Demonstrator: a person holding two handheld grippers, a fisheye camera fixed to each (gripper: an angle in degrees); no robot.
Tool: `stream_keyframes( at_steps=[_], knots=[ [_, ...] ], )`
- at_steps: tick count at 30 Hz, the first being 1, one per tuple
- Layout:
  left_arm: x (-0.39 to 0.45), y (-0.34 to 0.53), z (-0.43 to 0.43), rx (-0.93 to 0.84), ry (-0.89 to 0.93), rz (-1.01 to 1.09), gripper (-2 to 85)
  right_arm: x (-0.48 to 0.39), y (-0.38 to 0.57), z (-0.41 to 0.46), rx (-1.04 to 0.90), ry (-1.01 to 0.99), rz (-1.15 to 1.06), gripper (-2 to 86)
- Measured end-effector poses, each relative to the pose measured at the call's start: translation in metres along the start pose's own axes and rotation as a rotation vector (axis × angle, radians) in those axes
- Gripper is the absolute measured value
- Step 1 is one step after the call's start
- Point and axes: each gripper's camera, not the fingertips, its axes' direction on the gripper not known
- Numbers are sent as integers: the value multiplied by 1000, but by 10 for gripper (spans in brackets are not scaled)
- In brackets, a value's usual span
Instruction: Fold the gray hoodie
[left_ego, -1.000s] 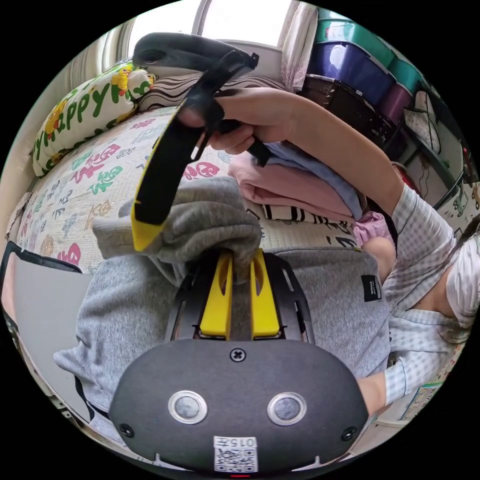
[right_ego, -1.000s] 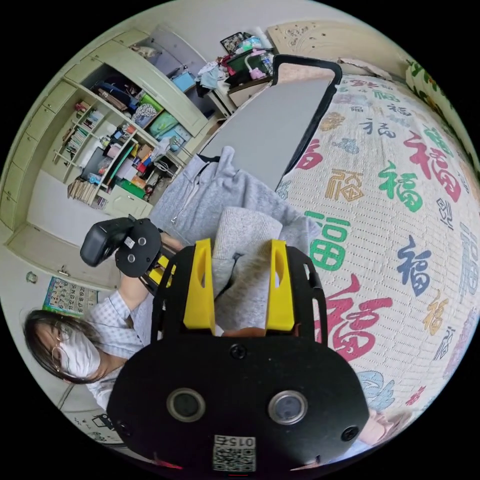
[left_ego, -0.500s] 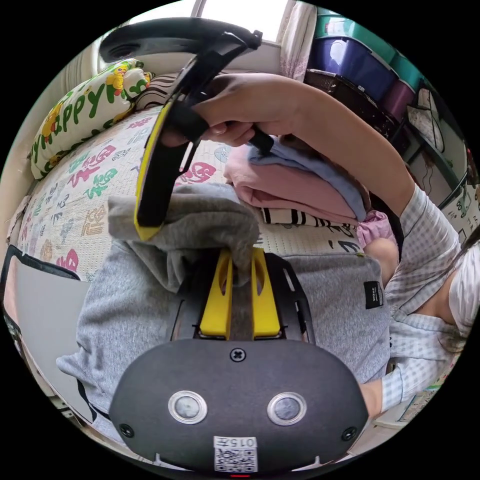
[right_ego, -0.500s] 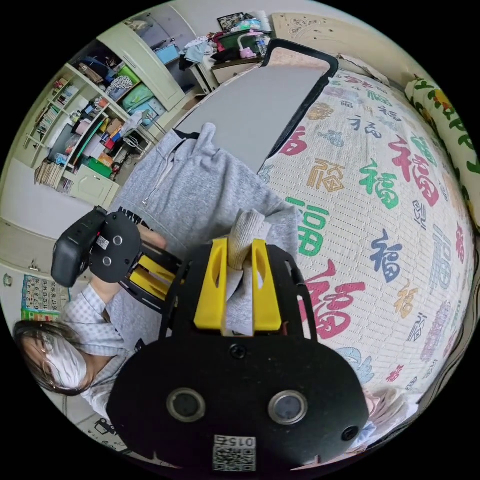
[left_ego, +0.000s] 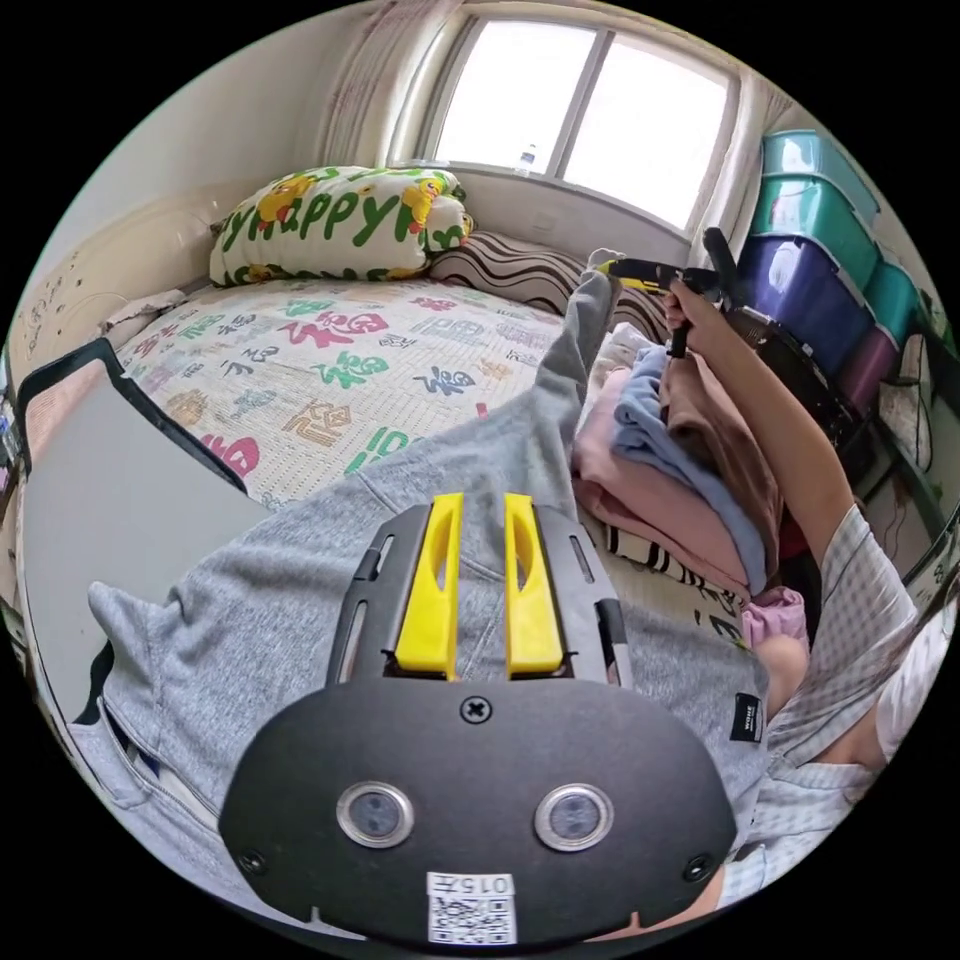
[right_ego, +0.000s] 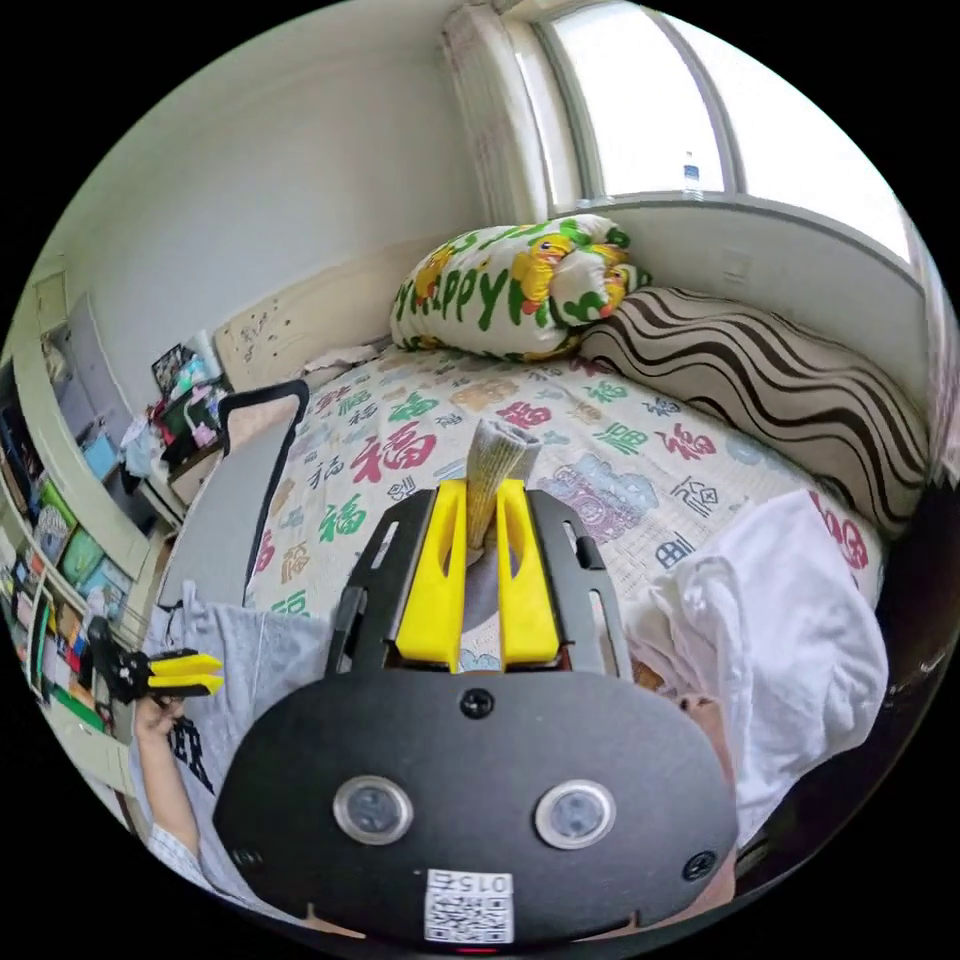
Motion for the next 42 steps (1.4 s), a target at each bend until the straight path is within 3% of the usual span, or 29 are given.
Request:
stream_keyframes(
  at_steps=[4, 8, 10, 13, 20, 23, 26, 29, 35, 39, 42],
  knots=[
    [48, -7, 13, -36, -48, 102, 70, 20, 18, -18, 59, -232, -8, 57],
    [85, -10, 23, -56, -78, 147, 70, 2, 35, -48, 184, -206, -215, 60],
    [105, -9, 33, -102, -108, 170, 70, 1, 50, -52, 129, -58, -286, 74],
    [124, -7, 42, -158, -112, 191, 66, 27, 63, -55, 62, 61, -106, 106],
    [158, -3, 26, -175, -151, 211, 62, 46, 108, -101, 190, -143, -4, 83],
    [165, -3, -10, -71, -171, 154, 64, 19, 137, -127, 250, -188, -101, 61],
    [175, -4, -72, 83, -194, 67, 64, -34, 184, -165, 316, -184, -337, 48],
    [203, 12, -166, 187, -334, 24, 63, -91, 261, -200, 294, -167, -587, 33],
    [308, 179, -367, 466, -511, 115, 57, -132, 466, -280, 457, -356, -781, -8],
    [370, 331, -450, 543, -654, 9, 48, -142, 554, -290, 286, -590, -812, -9],
    [394, 409, -475, 461, -620, -111, 53, -152, 597, -274, 99, -714, -829, -3]
  ],
)
